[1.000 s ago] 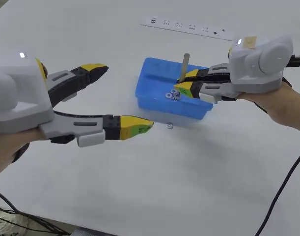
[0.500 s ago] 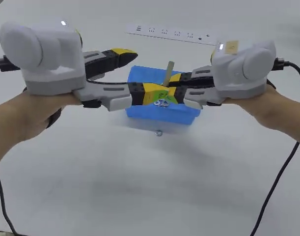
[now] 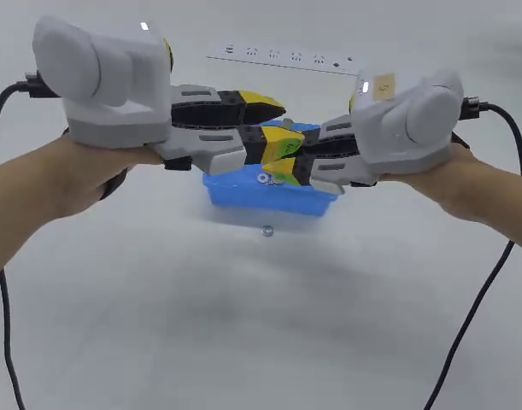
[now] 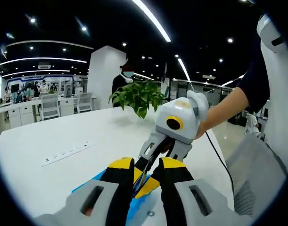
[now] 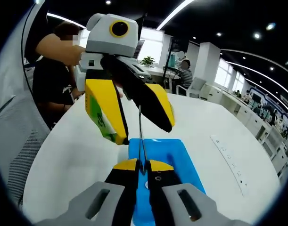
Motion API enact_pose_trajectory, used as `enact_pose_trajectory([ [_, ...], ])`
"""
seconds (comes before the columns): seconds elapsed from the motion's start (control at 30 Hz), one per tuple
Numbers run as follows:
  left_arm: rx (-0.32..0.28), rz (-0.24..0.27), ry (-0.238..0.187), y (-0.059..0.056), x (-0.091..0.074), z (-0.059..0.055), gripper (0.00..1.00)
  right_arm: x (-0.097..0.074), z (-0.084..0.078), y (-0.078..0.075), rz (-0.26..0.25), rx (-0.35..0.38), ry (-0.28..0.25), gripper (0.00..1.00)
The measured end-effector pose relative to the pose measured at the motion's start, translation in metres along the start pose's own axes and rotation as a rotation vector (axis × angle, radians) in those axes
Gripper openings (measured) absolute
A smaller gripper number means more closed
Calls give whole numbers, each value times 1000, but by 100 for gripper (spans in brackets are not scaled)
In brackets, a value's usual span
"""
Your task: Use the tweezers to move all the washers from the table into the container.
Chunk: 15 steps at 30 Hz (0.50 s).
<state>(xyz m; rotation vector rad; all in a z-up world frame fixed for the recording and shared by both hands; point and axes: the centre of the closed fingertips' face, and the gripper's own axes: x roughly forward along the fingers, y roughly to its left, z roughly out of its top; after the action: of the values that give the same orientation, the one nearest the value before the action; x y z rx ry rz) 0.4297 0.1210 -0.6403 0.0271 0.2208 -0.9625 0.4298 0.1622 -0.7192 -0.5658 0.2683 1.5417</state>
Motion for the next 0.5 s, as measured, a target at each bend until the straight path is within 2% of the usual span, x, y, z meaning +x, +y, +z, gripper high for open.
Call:
enact_pose_trajectory([
  [0.13,8,-34,3,-5,0,3,21,0,3,2,11,-8,-2,8],
  [0.27,37,-67,38,-9,-1,-1,14,0,4,5,20,-24,3,8],
  [0.37,44,-77,42,-11,-2,0,10,0,4,7,27,-43,10,8],
  [0.43,64,-87,48,-17,-2,1,9,-1,5,8,30,-48,10,8],
  [0.5,124,-83,56,-17,-4,2,8,-1,5,8,27,-65,19,8],
])
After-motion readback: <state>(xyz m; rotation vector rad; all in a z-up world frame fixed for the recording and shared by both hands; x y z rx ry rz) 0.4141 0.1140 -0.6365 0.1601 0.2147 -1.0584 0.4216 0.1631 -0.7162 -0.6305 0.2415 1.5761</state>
